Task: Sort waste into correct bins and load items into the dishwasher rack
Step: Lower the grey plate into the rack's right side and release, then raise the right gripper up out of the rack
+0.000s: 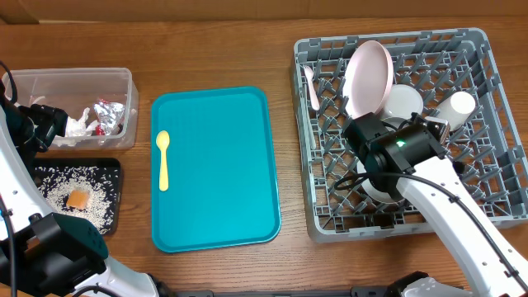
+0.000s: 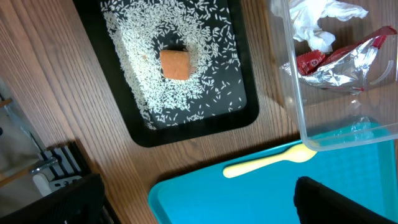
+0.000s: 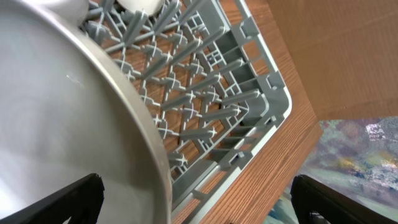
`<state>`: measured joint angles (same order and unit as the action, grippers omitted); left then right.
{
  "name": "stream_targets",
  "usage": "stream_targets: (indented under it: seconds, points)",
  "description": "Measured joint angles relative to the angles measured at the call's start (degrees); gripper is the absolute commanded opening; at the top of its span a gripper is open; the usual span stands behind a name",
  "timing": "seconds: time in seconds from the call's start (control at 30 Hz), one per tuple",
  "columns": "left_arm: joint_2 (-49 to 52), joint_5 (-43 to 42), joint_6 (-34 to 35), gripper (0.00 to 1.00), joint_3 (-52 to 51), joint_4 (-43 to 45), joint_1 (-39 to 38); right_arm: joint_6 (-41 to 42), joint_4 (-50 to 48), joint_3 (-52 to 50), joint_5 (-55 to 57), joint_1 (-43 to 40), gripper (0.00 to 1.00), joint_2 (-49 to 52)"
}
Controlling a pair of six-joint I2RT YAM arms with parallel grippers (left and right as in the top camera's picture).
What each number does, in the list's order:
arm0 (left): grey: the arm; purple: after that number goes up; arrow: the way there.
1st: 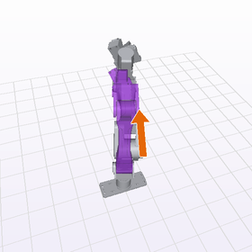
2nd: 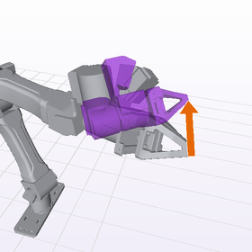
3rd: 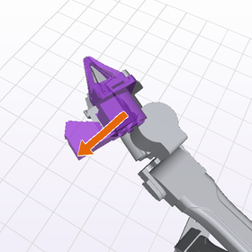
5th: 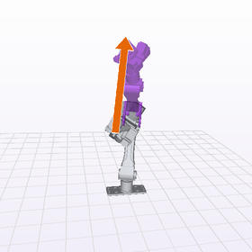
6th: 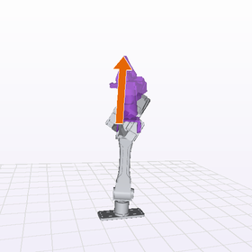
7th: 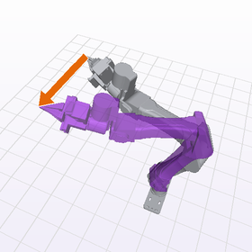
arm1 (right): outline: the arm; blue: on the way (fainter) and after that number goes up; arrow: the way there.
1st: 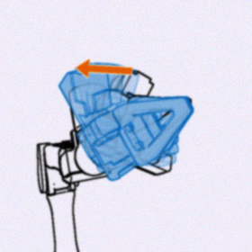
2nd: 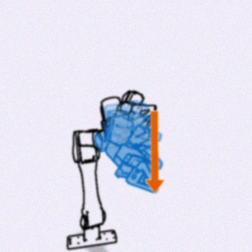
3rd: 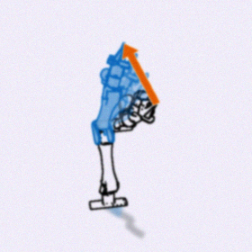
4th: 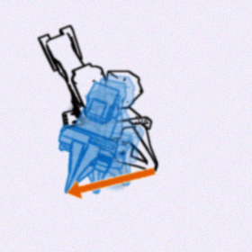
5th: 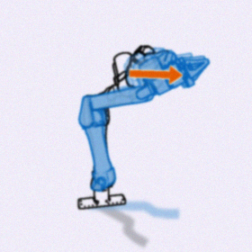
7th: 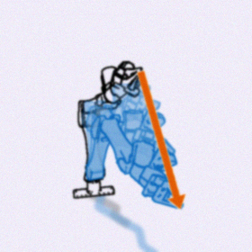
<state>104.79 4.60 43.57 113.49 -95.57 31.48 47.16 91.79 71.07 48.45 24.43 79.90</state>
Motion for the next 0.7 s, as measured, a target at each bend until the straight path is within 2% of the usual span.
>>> stream_targets:
  seconds: [0.17, 0.3, 0.37, 0.53, 0.57, 0.7]
  points:
    - [0.00, -0.02, 0.00, 1.00, 0.00, -0.02, 0.00, 0.20, -0.33, 6.73, -1.16, -0.13, 1.00, 0.00]
    - [0.00, -0.02, 0.00, 1.00, 0.00, 0.00, 0.00, -0.07, -1.75, 12.13, -3.48, -2.25, 0.72, 0.00]
    - [0.00, 0.00, 0.00, 1.00, 0.00, 0.00, 0.00, -0.48, -3.37, 13.86, -5.70, -5.05, 0.52, 0.00]
    - [0.00, 0.00, 0.00, 1.00, 0.00, 0.00, 0.00, -5.88, -8.59, 14.40, -15.65, -16.41, 0.09, 0.09]
    - [0.00, 0.00, 0.00, 1.00, 0.00, 0.00, 0.00, -6.73, -9.20, 14.40, -17.77, -18.84, 0.04, 0.13]
    - [0.00, 0.00, 0.00, 1.00, 0.00, 0.00, 0.00, -10.47, -9.92, 14.40, -27.34, -28.02, 0.04, 0.42]
